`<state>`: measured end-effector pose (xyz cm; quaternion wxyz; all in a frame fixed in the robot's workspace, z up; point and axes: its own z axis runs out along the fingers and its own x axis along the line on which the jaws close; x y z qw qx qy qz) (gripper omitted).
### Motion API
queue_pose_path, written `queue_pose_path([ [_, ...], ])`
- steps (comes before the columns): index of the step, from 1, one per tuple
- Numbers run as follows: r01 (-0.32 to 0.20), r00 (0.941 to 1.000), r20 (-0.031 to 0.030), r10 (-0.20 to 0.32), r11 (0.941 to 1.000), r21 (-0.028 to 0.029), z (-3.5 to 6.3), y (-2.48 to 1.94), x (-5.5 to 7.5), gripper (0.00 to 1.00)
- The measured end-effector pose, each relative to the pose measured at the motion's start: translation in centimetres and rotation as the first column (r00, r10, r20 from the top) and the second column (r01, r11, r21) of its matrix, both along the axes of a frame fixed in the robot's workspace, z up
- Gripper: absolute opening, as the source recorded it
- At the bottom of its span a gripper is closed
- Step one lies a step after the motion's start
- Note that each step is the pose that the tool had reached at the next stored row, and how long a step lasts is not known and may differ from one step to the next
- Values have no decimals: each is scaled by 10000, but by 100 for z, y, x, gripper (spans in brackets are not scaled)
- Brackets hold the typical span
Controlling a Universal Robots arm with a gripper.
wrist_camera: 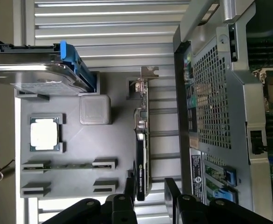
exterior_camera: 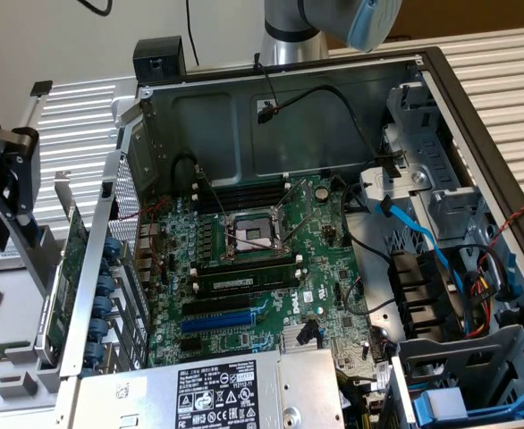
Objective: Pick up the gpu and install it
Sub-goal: 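Pick up the gpu and move the gpu toward the slot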
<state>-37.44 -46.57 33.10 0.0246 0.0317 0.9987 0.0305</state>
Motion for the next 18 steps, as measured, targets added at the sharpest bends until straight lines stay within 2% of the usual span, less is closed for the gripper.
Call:
queue_pose_path([
  [8,0,10000,0,0,10000,0,-146,-6,-7,39],
  [18,-7,10000,-1,7,10000,0,-328,-58,-8,40],
])
